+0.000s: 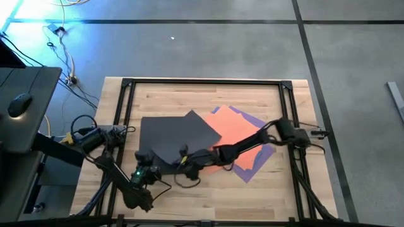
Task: Organize paper
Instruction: Stack the right black paper on top of the left black paper
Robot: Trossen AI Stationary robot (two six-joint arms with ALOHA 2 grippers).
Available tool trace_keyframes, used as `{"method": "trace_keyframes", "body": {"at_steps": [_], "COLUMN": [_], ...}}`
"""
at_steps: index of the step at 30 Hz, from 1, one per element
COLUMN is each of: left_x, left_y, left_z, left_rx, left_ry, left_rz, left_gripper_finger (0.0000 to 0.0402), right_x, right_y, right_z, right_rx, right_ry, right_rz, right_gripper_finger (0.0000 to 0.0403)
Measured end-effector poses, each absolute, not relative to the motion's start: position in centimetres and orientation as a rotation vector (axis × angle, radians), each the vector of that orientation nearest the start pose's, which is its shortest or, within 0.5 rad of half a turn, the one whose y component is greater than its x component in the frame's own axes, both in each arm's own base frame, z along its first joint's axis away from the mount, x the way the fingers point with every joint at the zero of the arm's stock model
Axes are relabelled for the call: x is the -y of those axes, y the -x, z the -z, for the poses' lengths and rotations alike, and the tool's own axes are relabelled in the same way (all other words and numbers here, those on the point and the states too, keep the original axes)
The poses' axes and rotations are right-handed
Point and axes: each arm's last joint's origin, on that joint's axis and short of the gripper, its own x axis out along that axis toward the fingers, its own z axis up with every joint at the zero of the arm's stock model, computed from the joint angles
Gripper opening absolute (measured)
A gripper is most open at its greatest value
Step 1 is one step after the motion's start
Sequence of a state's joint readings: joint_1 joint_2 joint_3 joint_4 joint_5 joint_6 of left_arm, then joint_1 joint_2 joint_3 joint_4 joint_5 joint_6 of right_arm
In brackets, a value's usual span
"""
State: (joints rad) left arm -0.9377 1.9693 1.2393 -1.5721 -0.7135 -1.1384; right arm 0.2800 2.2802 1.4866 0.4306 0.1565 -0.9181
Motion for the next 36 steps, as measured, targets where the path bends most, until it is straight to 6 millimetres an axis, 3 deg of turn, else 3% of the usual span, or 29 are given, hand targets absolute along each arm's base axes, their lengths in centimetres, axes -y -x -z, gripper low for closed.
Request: {"method": "trace_keyframes", "body": {"at_steps": [6,11,14,20,29,33,36], "left_x": [23.6,24.1,24.3,24.4,24.1,23.9,23.8], "left_y": [-18.1,-17.3,-17.0,-16.8,-17.1,-17.3,-17.3], "left_z": [-17.8,-18.7,-18.9,-18.9,-18.8,-19.1,-19.7], "left_rx": [-1.241,-1.198,-1.179,-1.146,-1.095,-1.097,-1.097], "left_ry": [-0.75,-0.685,-0.653,-0.576,-0.384,-0.363,-0.338], "left_rz": [-0.551,-0.544,-0.554,-0.599,-0.725,-0.734,-0.725], "left_gripper_finger": [0.0,0.0,0.0,0.0,0.0,0.0,0.0], "right_x": [-17.2,-20.5,-21.3,-20.3,-18.2,-16.7,-16.0], "right_y": [-49.7,-47.9,-46.2,-44.7,-47.0,-48.4,-48.8], "right_z": [-12.5,-12.1,-11.5,-10.7,-11.2,-12.2,-12.2], "right_rx": [-0.281,-0.43,-0.585,-0.835,-0.724,-0.647,-0.602], "right_ry": [0.984,0.946,0.979,1.17,1.516,1.462,1.375], "right_rz": [-0.476,-0.633,-0.69,-0.612,-0.453,-0.337,-0.394], "right_gripper_finger": [0.0,0.0,0.0,0.0,0.0,0.0,0.0]}}
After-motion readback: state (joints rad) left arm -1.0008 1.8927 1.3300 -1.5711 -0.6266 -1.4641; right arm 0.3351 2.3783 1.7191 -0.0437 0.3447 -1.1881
